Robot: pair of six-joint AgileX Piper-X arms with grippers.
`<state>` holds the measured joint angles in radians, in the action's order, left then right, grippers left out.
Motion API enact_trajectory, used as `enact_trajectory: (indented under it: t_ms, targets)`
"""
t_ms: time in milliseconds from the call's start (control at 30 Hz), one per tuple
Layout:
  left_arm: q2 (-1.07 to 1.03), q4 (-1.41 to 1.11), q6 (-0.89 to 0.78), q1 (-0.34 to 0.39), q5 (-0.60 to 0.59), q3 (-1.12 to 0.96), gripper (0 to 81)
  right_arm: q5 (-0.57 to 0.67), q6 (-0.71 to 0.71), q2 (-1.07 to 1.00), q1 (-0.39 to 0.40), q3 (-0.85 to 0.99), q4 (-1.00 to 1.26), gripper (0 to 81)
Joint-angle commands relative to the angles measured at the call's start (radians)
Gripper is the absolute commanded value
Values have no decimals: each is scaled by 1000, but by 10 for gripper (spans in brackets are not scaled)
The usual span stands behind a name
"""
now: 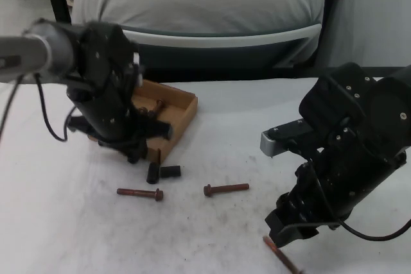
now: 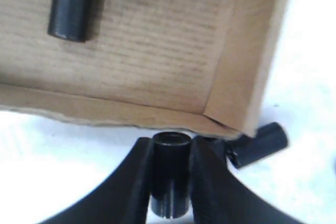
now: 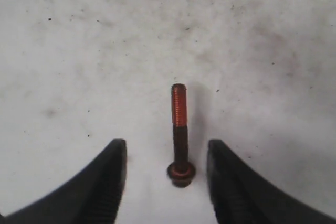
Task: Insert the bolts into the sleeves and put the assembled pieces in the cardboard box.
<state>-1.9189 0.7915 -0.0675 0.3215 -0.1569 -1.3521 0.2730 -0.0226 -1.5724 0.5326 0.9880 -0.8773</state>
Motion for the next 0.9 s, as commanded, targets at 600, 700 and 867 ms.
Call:
enact_trajectory:
  t_ms: [600,700,867]
  targets:
    - [784,-199,-146,3,-303,511,8,-210,-451,13,8,1,166,483]
    - [873,-199,-161,3,-318,573,8,-210,-524,13,28,1,228,483]
    - [1003,-199,-188,4,-359,653,8,-212,-636,11,81,1,324,483]
